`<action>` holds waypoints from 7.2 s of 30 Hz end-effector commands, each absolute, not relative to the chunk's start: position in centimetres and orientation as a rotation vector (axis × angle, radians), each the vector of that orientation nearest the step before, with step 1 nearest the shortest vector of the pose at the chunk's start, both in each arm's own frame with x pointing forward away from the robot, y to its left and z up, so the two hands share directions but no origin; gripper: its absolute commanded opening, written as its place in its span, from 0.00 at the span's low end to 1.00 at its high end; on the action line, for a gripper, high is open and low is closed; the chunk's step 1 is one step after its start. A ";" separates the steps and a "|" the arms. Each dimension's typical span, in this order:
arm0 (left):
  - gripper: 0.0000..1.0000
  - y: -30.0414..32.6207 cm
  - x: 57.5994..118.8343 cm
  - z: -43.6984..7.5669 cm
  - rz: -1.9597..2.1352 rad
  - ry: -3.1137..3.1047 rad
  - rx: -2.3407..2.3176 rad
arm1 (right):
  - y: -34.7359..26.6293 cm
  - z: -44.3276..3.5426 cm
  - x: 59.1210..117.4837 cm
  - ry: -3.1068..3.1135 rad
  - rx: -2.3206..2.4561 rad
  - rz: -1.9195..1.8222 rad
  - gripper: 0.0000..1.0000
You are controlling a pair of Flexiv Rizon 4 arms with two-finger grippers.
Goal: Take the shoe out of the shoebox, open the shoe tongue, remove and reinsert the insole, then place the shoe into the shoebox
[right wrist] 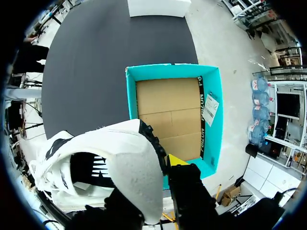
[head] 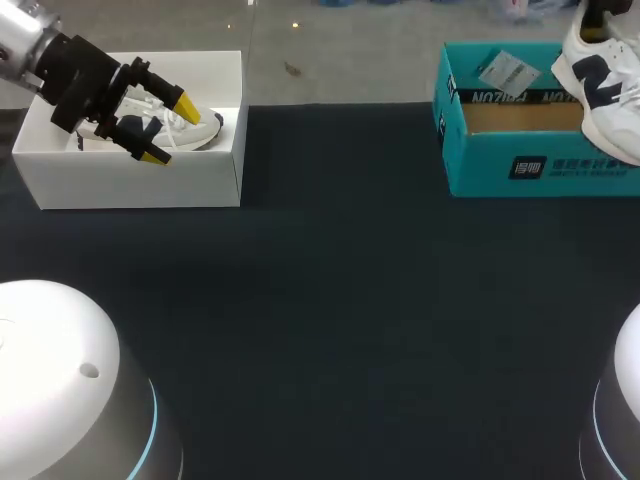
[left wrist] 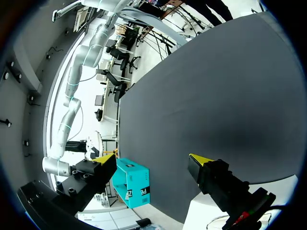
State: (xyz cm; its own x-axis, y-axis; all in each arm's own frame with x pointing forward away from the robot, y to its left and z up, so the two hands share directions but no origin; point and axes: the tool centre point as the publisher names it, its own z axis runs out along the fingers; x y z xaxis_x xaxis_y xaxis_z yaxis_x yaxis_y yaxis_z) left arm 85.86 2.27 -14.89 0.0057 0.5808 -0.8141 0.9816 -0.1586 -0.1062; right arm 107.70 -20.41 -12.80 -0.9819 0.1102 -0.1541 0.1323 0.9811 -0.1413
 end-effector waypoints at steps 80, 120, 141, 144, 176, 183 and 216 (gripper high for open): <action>1.00 2.3 85.9 -14.8 -1.029 1.606 1.786 | -33.3 -17.9 109.6 1.836 2.376 -0.134 0.00; 1.00 2.3 85.9 -14.8 -1.029 1.606 1.786 | -35.0 -27.6 107.9 1.566 2.459 -0.177 0.00; 1.00 2.3 85.9 -14.8 -1.029 1.606 1.786 | -35.1 -36.1 108.1 1.492 2.481 -0.279 0.00; 1.00 2.3 85.9 -14.8 -1.029 1.606 1.786 | -35.4 -36.9 108.1 1.472 2.495 -0.291 0.00; 1.00 2.3 85.9 -14.8 -1.029 1.606 1.786 | -34.4 -31.1 106.5 1.530 2.570 -0.180 1.00; 1.00 2.3 85.9 -14.8 -1.029 1.606 1.786 | -32.9 -27.6 106.4 1.624 2.540 -0.067 1.00; 1.00 2.3 85.9 -14.8 -1.029 1.606 1.786 | -28.8 -19.5 101.2 1.881 2.379 0.399 1.00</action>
State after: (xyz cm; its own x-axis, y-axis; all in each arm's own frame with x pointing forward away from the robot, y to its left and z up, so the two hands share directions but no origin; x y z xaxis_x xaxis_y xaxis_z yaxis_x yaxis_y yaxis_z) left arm 85.86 2.27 -14.89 0.0057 0.5808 -0.8140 0.9816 -0.1585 -0.1063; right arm 101.65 -28.90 -19.31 0.2097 0.9661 0.1504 0.9550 -0.2354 0.1803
